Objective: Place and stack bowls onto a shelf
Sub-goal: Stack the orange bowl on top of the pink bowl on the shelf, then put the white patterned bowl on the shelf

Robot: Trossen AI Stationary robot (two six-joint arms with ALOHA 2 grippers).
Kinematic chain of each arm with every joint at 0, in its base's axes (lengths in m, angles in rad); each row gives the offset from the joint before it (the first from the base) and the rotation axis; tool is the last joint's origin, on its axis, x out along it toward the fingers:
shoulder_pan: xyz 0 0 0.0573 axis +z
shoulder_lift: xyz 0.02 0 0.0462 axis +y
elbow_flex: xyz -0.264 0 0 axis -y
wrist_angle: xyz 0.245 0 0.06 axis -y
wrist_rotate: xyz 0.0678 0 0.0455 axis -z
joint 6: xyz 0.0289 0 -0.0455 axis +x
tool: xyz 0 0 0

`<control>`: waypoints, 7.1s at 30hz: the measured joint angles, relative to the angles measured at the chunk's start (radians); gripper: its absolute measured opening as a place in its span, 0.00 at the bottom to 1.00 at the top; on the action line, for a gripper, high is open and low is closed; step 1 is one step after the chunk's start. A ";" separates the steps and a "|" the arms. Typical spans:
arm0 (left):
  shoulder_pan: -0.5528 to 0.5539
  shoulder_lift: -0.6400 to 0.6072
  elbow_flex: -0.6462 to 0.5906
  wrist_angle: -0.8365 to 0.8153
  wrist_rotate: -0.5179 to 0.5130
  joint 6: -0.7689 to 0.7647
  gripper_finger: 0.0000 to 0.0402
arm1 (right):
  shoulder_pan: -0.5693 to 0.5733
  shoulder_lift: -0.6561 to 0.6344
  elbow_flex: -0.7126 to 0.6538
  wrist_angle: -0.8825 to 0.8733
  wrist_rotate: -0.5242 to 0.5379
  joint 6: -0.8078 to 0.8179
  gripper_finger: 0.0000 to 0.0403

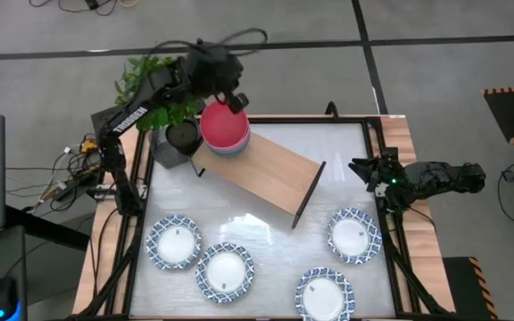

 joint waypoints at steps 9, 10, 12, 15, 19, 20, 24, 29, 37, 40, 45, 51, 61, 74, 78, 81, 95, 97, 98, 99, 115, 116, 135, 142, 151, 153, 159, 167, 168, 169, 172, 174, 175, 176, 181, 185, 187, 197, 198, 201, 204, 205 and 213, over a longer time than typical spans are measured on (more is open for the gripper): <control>-0.097 -0.026 -0.215 0.101 -0.133 -0.149 0.00 | 0.000 0.000 0.000 -0.023 -0.001 0.000 0.53; -0.099 -0.044 -0.250 0.155 -0.126 -0.149 0.00 | 0.000 0.000 0.000 -0.024 -0.002 -0.001 0.53; -0.101 -0.089 -0.318 0.240 -0.127 -0.141 0.00 | 0.000 0.000 0.000 -0.024 -0.001 -0.001 0.53; -0.098 -0.159 -0.433 0.375 -0.132 -0.109 0.00 | 0.000 0.000 0.000 -0.025 -0.002 -0.001 0.53; -0.093 -0.246 -0.619 0.582 -0.105 -0.082 0.00 | 0.000 0.000 0.000 -0.035 -0.002 -0.001 0.53; -0.091 -0.267 -0.669 0.629 -0.105 -0.082 0.00 | 0.000 0.000 0.000 -0.041 -0.002 -0.001 0.53; -0.090 -0.326 -0.853 0.810 -0.129 -0.070 0.00 | 0.000 0.000 0.000 -0.044 -0.003 -0.001 0.53; -0.077 -0.345 -0.963 0.954 -0.139 -0.060 0.00 | 0.000 0.000 0.000 -0.045 -0.002 -0.002 0.53; -0.024 -0.344 -0.978 0.856 -0.112 -0.242 0.00 | 0.000 0.000 0.000 -0.039 -0.002 -0.001 0.53; -0.004 -0.344 -0.978 0.803 -0.079 -0.307 0.00 | 0.000 0.000 0.000 -0.038 -0.002 0.007 0.53; 0.028 -0.344 -0.978 0.707 -0.003 -0.388 0.00 | 0.000 0.000 0.000 -0.037 -0.002 0.016 0.53; 0.030 -0.343 -0.971 0.714 0.036 -0.397 0.00 | 0.000 0.000 0.000 -0.036 -0.002 0.024 0.53; -0.079 -0.375 -0.763 0.494 0.047 -0.361 0.00 | 0.000 0.000 0.000 -0.036 -0.002 0.035 0.53; -0.289 -0.703 -1.156 0.747 -0.172 -0.574 0.00 | 0.000 0.000 0.000 -0.059 -0.003 0.034 0.53; -0.310 -0.719 -1.270 0.876 -0.181 -0.607 0.00 | 0.000 0.000 0.000 -0.065 -0.003 0.034 0.53; -0.325 -0.712 -1.307 0.876 -0.243 -0.643 0.00 | 0.000 0.000 0.000 -0.066 -0.004 0.034 0.53; -0.410 -0.693 -1.325 0.714 -0.412 -0.861 0.00 | 0.000 0.000 0.000 -0.067 -0.006 0.034 0.53; -0.418 -0.694 -1.324 0.738 -0.429 -0.854 0.00 | 0.000 0.000 0.000 -0.068 -0.006 0.034 0.53; -0.420 -0.694 -1.324 0.739 -0.435 -0.859 0.00 | 0.000 0.000 0.000 -0.068 -0.006 0.034 0.53; -0.421 -0.694 -1.324 0.736 -0.438 -0.874 0.00 | 0.000 0.000 0.000 -0.067 -0.006 0.034 0.53; -0.586 -0.700 -1.300 0.970 -0.010 -0.580 0.00 | 0.001 0.000 0.000 -0.055 -0.009 0.044 0.53; -0.601 -0.700 -1.300 0.924 0.029 -0.600 0.00 | 0.001 0.000 0.000 -0.055 -0.009 0.044 0.53; -0.806 -0.585 -1.336 0.220 0.381 -0.731 0.47 | 0.001 0.000 0.000 -0.080 -0.009 0.043 0.53; -0.817 -0.445 -1.336 0.215 0.430 -0.553 0.50 | 0.001 0.000 0.000 -0.082 -0.013 0.043 0.53; -0.816 -0.258 -1.336 0.183 0.461 -0.350 0.50 | 0.001 0.000 0.000 -0.082 -0.017 0.043 0.53; -0.816 -0.221 -1.336 0.166 0.459 -0.306 0.50 | 0.001 0.000 0.000 -0.082 -0.017 0.043 0.53; -0.801 -0.141 -1.336 0.131 0.455 -0.251 0.50 | 0.001 0.000 0.000 -0.085 -0.017 0.043 0.53; -0.773 -0.130 -1.331 0.120 0.484 -0.257 0.33 | 0.001 0.000 0.000 -0.085 -0.017 0.043 0.53; -0.771 -0.130 -1.331 0.119 0.489 -0.258 0.29 | 0.001 0.000 0.000 -0.085 -0.017 0.043 0.53; -0.768 -0.130 -1.331 0.119 0.490 -0.258 0.25 | 0.001 0.000 0.000 -0.086 -0.017 0.043 0.53; -0.765 -0.130 -1.330 0.121 0.498 -0.257 0.12 | 0.001 0.000 0.000 -0.086 -0.017 0.043 0.53; -0.765 -0.130 -1.329 0.123 0.500 -0.257 0.05 | 0.001 0.000 0.000 -0.086 -0.017 0.043 0.53; -0.765 -0.130 -1.329 0.123 0.500 -0.257 0.02 | 0.001 0.000 0.000 -0.086 -0.017 0.043 0.53; -0.765 -0.130 -1.329 0.122 0.500 -0.258 0.02 | 0.001 0.000 0.000 -0.086 -0.017 0.044 0.53; -0.765 -0.130 -1.323 0.077 0.511 -0.306 0.01 | 0.001 0.000 0.000 -0.086 -0.017 0.045 0.53; -0.765 -0.130 -1.271 -0.038 0.514 -0.375 0.00 | 0.001 0.000 0.000 -0.090 -0.017 0.050 0.53; -0.765 -0.135 -1.230 -0.096 0.515 -0.410 0.00 | 0.001 0.000 0.000 -0.090 -0.017 0.050 0.53; -0.736 -0.161 -0.918 -0.220 0.461 -0.630 0.00 | 0.001 0.000 0.000 -0.095 -0.017 0.050 0.53; -0.728 -0.167 -0.884 -0.227 0.452 -0.650 0.00 | 0.001 0.000 0.000 -0.095 -0.017 0.050 0.53; -0.703 -0.190 -0.793 -0.261 0.416 -0.716 0.00 | 0.001 0.000 0.000 -0.096 -0.016 0.050 0.53; -0.669 -0.207 -0.714 -0.251 0.328 -0.847 0.00 | 0.001 0.000 0.000 -0.096 -0.016 0.051 0.53; -0.650 -0.208 -0.690 -0.246 0.303 -0.894 0.00 | 0.001 0.000 0.000 -0.096 -0.016 0.051 0.53; -0.504 -0.205 -0.606 0.025 0.185 -1.150 0.00 | 0.001 0.000 0.000 -0.096 -0.016 0.051 0.53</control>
